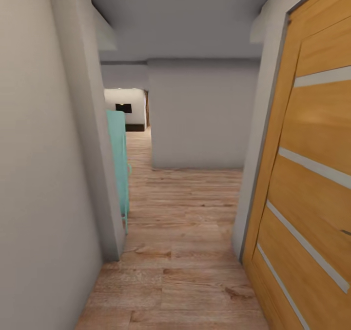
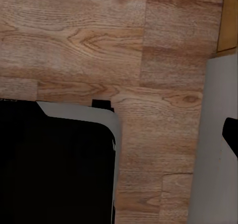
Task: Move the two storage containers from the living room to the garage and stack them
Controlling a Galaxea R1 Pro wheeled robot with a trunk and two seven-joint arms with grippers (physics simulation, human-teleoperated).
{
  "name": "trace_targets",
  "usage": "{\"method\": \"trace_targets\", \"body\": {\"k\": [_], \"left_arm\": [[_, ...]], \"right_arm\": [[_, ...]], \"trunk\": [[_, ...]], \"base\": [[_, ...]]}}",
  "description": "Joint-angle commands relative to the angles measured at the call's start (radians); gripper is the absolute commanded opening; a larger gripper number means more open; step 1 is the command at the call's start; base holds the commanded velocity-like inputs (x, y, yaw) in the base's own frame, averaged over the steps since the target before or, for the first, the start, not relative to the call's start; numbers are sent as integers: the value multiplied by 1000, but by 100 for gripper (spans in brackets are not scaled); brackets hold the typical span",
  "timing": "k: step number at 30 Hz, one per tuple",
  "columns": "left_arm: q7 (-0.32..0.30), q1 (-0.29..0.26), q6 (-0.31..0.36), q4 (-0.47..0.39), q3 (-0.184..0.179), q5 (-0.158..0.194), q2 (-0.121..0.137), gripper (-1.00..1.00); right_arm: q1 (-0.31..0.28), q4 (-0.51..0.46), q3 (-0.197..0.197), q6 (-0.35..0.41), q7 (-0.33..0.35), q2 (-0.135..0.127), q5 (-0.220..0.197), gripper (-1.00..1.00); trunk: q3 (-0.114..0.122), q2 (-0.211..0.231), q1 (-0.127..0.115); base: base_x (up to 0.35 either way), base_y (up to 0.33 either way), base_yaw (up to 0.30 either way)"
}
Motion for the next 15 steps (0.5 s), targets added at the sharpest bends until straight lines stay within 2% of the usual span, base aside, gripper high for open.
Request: {"method": "trace_targets", "body": {"k": [1, 15], "left_arm": [[-2, -1, -3, 1, 8, 1, 0, 100], [-2, -1, -2, 1, 8, 1, 0, 100]], "right_arm": [[-1, 3, 8, -5, 0, 1, -7, 100], [-1, 3, 3, -5, -14, 6, -18, 100]], "trunk": [[-2, -1, 1], [-2, -1, 1]], "base": [[322, 0, 0], [322, 0, 0]]}}
